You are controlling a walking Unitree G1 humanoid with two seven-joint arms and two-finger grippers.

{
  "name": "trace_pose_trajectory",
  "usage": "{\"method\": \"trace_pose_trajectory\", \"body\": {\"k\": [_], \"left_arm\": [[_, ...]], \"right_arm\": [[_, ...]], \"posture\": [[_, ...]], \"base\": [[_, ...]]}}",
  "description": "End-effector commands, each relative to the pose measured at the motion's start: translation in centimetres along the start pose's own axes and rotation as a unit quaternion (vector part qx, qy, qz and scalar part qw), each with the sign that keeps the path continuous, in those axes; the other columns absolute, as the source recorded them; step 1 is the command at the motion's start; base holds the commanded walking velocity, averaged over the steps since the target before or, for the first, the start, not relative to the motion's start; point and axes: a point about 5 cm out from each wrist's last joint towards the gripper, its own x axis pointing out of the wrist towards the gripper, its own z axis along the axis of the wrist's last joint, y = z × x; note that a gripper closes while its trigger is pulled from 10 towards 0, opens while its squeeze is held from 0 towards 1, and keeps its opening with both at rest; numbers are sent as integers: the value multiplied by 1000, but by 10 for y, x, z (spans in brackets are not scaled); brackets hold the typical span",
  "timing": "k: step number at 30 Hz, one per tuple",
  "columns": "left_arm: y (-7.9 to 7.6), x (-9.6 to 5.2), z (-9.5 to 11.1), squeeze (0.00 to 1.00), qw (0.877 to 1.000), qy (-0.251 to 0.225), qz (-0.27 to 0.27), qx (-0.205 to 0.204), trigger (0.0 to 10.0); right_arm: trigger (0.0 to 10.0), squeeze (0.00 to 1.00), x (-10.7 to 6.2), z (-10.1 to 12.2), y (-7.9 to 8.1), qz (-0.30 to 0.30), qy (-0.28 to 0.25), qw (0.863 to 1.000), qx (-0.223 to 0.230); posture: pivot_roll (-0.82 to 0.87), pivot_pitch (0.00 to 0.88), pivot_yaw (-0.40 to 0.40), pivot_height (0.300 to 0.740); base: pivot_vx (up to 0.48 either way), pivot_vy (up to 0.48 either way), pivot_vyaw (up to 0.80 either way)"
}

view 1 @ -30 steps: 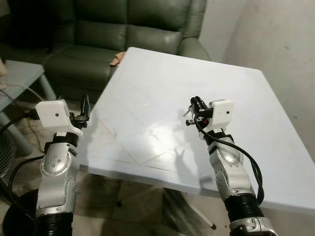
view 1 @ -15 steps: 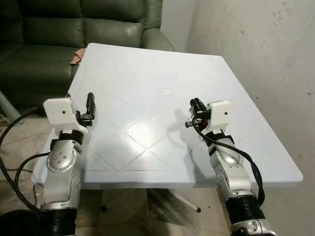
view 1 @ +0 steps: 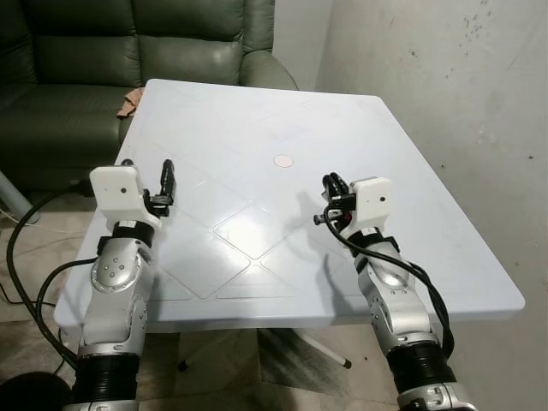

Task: Hang keys on a hook

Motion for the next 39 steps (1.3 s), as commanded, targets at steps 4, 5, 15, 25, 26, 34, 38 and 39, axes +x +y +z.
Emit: {"method": "trace_pose_trajectory", "body": {"k": [4,5,15,25,26,34,38,39], "left_arm": [[-4,3,1,0,1000,0,-10,-1,10000],[-4,1,-1,0,1000,3,-13,2,10000],[-4,-1,-5,0,1000,7,2,-1,10000],[-7,-1,-7,0,1000,15,11,-7,10000],[-7,-1,-7,0,1000,16,13,-7,10000],[-9,-1,-10,0,1000,26,13,-9,10000],[-9,-2,-11,0,999,29,14,-4,10000],[-9,-2,-11,0,999,30,14,-3,10000]], "right_arm": [[10000,0,1,4,-1,5,-5,1000,-7],[10000,0,2,3,0,6,-5,1000,-8],[10000,0,2,3,2,20,-3,1000,-14],[10000,0,0,2,0,21,1,1000,-18],[10000,0,-1,2,0,21,2,1000,-18],[10000,0,0,1,0,24,4,1000,-18],[10000,0,0,1,0,26,5,999,-18],[10000,0,0,1,0,26,4,1000,-17]], "posture": [[-116,0,-52,740],[-112,0,-58,740],[-110,0,-70,740],[-110,0,-79,740],[-110,0,-79,740],[-104,0,-85,740],[-104,0,-84,740],[-104,0,-84,740]], "base": [[0,368,-781],[0,435,-781],[0,229,-781],[0,0,-781],[0,0,-781],[0,0,-781],[0,0,-781],[0,0,-781]]}}
